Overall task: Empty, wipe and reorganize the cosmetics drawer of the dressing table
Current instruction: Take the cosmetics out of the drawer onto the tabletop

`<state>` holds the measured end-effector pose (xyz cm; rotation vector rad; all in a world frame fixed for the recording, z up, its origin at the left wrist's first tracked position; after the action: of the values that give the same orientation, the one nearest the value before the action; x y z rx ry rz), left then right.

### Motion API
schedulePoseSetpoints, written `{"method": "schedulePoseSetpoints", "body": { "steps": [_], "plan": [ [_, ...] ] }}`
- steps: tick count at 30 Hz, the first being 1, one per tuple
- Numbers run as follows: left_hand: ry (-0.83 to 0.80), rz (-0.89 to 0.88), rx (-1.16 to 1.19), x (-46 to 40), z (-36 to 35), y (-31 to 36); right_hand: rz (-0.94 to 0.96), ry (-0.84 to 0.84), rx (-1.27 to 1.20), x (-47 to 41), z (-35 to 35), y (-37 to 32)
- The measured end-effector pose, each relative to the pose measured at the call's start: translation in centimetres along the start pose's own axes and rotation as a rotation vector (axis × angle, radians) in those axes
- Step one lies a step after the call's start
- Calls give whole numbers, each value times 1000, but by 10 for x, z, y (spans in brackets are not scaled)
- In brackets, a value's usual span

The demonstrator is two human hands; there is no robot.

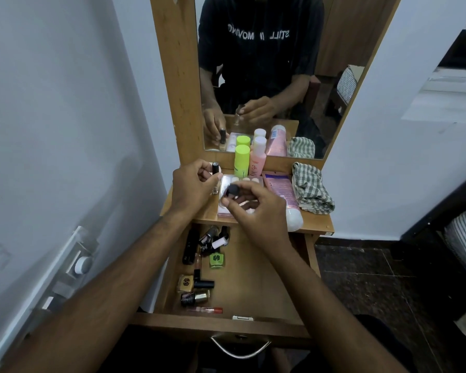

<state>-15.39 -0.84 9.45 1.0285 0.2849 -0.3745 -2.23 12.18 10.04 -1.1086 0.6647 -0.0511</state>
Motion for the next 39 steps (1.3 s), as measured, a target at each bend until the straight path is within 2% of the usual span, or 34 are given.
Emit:
{"method": "schedulePoseSetpoints", "body": {
  "steps": [12, 17, 21, 26, 32, 34, 39],
  "plan": [
    [-16, 65, 14, 8, 4, -18, -48, -127, 185, -47, -38, 23],
    [47, 102, 38, 20, 15, -21, -5, -146, 311, -47, -47, 26],
    [78, 125, 26, 53, 22, -23, -36, -114, 307, -47, -46, 26],
    [49, 6, -44, 79, 22, -20, -48, -113, 318, -44, -45, 32],
    [-87, -70, -116, 105, 10, -16, 163, 47, 374, 10, -19, 24],
    [-102, -69, -207, 108, 7, -16, 155, -25, 406, 41, -13, 35],
    [-193, -74, -382, 111, -4, -19, -178, -440, 499, 71, -16, 72]
  ]
}}
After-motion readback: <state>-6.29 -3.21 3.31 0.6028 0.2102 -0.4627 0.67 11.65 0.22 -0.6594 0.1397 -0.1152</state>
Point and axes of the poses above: each hand's wrist, its own x-axis away from the middle knuckle, its own z-axis out of the back of the hand, y = z × x, the point moved 4 cm from there along -x, towards the middle knuckle, and after that the axes turned 1 degree about y, right-handed, at the moved point
